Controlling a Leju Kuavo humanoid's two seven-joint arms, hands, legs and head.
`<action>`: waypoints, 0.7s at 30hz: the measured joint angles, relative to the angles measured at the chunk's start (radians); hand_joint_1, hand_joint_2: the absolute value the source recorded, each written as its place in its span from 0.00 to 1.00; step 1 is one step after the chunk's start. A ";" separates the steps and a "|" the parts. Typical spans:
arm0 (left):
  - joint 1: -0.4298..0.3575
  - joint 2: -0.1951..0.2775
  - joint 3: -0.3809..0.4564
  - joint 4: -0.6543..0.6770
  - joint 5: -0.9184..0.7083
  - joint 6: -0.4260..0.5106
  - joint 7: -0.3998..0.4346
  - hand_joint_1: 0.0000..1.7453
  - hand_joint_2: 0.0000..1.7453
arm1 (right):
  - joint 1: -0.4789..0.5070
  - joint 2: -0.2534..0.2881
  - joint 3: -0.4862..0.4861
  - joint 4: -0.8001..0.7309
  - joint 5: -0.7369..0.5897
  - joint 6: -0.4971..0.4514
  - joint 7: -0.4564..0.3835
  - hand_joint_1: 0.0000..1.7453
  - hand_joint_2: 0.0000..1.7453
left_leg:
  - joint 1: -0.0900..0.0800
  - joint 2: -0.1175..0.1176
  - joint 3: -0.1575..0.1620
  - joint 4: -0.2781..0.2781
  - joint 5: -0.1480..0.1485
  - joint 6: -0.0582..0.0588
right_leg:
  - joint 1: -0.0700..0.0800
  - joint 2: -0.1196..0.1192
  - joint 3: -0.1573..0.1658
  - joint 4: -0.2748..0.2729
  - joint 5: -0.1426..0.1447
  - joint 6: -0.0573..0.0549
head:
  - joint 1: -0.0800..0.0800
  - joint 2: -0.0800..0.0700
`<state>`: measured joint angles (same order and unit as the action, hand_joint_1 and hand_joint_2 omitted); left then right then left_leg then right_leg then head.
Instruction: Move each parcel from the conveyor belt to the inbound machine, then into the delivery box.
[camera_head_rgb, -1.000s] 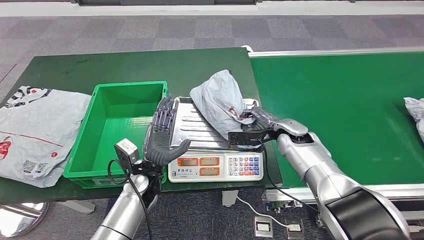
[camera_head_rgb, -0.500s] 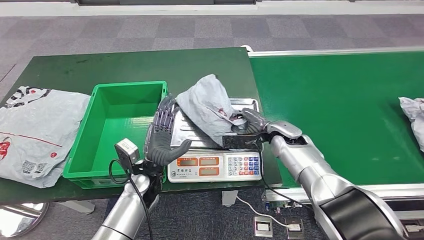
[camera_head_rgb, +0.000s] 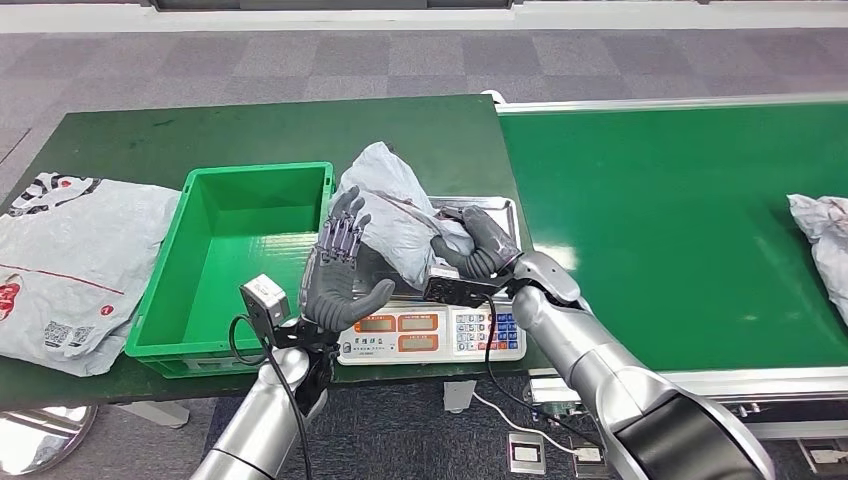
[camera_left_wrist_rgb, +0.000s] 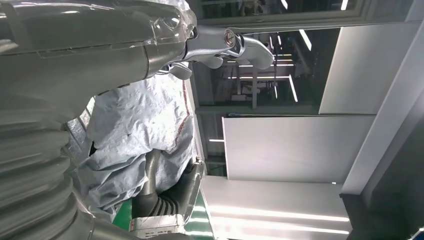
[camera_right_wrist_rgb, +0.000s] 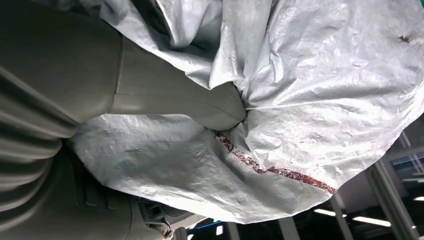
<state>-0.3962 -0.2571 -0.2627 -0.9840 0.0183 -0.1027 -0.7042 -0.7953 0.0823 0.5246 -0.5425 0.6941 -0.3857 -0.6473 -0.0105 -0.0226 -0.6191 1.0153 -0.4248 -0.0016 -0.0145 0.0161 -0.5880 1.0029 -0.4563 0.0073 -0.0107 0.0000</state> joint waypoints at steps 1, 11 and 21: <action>-0.001 -0.001 0.000 0.002 0.000 -0.001 0.000 0.00 1.00 | 0.003 0.002 0.000 0.000 -0.006 -0.005 -0.001 1.00 1.00 | 0.000 0.000 0.000 0.000 0.000 0.000 | 0.000 0.000 0.000 0.000 0.000 0.000 | 0.000 0.000; -0.008 -0.004 -0.004 0.017 -0.002 -0.003 0.000 0.00 1.00 | 0.019 0.007 0.000 -0.001 -0.035 -0.024 -0.002 0.61 1.00 | 0.000 0.000 0.000 0.000 0.000 0.000 | 0.000 0.000 0.000 0.000 0.000 0.000 | 0.000 0.000; -0.008 -0.004 -0.004 0.020 -0.002 -0.004 0.000 0.00 1.00 | 0.030 0.005 0.000 -0.005 -0.040 -0.038 0.058 0.00 1.00 | 0.000 0.000 0.000 0.000 0.000 0.000 | 0.000 0.000 0.000 0.000 0.000 0.000 | 0.000 0.000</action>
<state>-0.4042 -0.2611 -0.2667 -0.9636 0.0168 -0.1062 -0.7042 -0.7651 0.0870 0.5245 -0.5478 0.6541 -0.4237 -0.5895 -0.0105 -0.0226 -0.6191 1.0154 -0.4248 -0.0016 -0.0145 0.0161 -0.5882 1.0028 -0.4563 0.0073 -0.0108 0.0000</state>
